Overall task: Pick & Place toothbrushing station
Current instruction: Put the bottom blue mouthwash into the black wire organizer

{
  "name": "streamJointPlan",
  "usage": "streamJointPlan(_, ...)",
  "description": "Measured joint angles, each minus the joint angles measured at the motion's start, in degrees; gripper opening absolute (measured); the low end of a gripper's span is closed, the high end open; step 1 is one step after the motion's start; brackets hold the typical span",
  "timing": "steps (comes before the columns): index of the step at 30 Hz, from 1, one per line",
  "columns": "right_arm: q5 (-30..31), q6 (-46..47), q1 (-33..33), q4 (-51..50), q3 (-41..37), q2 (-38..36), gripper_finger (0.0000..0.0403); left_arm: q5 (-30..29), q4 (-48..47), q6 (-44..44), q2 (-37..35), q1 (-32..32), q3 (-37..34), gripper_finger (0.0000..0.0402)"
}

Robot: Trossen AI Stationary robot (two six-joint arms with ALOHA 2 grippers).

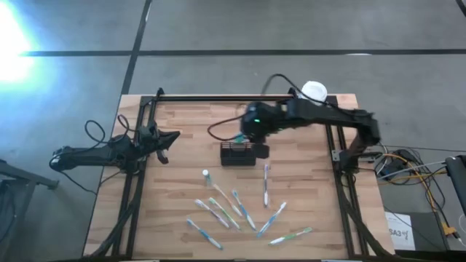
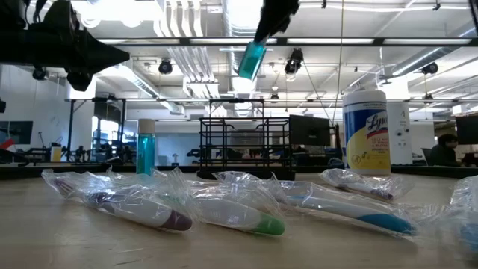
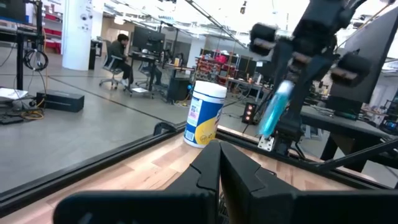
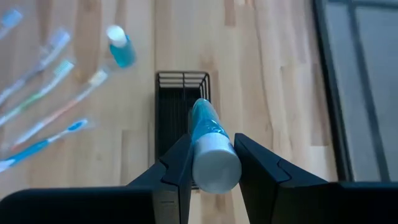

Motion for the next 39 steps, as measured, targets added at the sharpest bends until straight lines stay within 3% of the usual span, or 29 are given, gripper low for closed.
streamJointPlan(6, -2.72, -0.78, -0.23, -5.08, 7.78, 8.99, 0.0091, 0.00, -0.07, 0.04, 0.00, 0.00, 0.00, 0.0012)
streamJointPlan(14, -3.14, 2.34, -0.27, -9.10, 14.02, 12.77, 0.0091, 0.00, -0.18, 0.08, 0.00, 0.00, -0.01, 0.0012)
streamJointPlan(39, -2.90, 4.18, 1.39, -7.37, 8.40, 13.55, 0.0091, 0.00, -0.50, 0.37, 0.00, 0.00, 0.00, 0.0012)
